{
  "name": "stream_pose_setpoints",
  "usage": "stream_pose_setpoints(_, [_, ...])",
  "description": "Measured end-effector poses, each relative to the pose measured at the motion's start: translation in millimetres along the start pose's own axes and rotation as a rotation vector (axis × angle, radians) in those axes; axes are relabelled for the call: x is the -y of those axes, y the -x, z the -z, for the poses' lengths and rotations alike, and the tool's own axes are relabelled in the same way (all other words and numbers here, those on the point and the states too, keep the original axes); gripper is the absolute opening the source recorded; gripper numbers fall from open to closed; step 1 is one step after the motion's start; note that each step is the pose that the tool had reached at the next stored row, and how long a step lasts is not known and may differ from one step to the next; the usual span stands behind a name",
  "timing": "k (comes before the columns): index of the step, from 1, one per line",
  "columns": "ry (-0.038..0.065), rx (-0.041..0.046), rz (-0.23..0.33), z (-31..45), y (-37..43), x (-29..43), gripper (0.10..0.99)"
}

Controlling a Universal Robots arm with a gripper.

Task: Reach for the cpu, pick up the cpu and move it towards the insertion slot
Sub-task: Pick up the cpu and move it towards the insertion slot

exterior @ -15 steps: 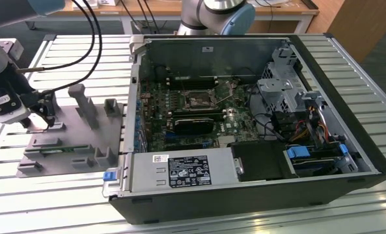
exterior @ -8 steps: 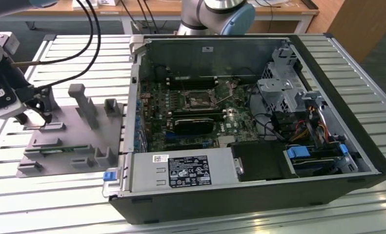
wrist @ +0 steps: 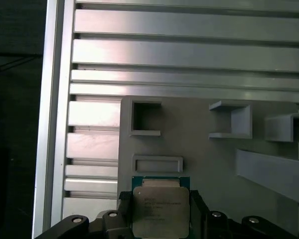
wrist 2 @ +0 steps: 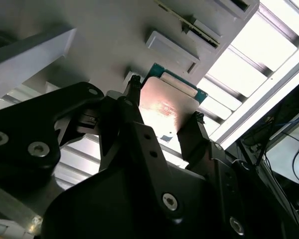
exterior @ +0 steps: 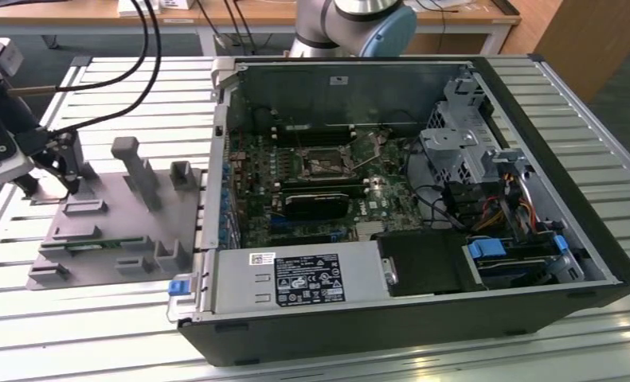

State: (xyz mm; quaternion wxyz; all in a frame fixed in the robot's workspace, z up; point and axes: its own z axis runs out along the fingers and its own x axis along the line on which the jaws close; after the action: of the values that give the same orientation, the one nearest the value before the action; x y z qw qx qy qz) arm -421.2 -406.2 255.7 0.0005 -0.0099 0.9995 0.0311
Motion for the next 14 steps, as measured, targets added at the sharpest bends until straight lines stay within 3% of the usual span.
stream_pose_setpoints(14, [0.000,0.0000,0.000,28.4,0.0,-2.9,0.545])
